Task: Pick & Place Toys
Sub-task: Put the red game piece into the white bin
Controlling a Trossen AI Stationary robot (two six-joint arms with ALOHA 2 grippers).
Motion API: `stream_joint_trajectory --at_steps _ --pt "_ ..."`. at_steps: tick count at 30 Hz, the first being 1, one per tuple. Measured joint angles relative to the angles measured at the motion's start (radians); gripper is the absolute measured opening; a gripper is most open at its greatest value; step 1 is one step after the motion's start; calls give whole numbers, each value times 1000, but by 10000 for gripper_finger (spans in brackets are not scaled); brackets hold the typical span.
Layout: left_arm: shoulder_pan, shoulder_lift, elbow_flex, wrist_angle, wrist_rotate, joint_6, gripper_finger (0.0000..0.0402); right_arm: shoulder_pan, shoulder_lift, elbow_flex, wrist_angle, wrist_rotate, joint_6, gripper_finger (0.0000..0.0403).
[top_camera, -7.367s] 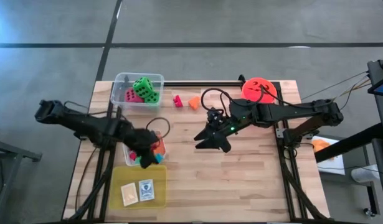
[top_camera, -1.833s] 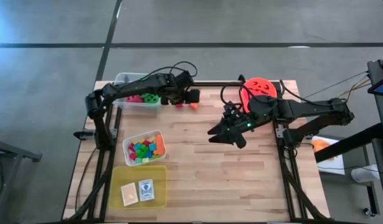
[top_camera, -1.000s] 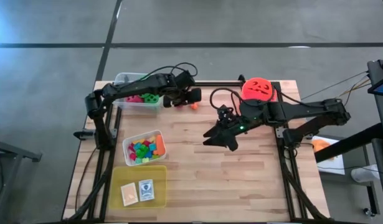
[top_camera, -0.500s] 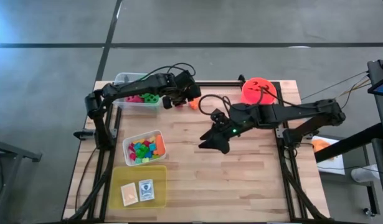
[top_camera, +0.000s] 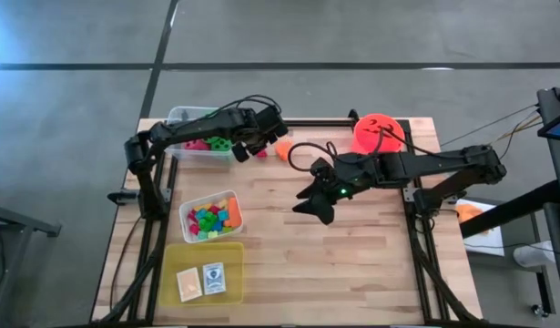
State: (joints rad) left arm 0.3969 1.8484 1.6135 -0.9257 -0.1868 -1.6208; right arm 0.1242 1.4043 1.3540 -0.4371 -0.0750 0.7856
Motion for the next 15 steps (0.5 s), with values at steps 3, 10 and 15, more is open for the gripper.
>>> stream_joint_trajectory --at_steps 3,10,15 --pt "0 0 0 18 -32 -4 143 0 -2 0 -3 12 -1 281" --pt "0 16 0 11 -58 -43 144 0 -4 0 -19 76 -1 281" --pt "0 48 0 7 -53 -66 176 0 -3 0 -20 77 -1 281"
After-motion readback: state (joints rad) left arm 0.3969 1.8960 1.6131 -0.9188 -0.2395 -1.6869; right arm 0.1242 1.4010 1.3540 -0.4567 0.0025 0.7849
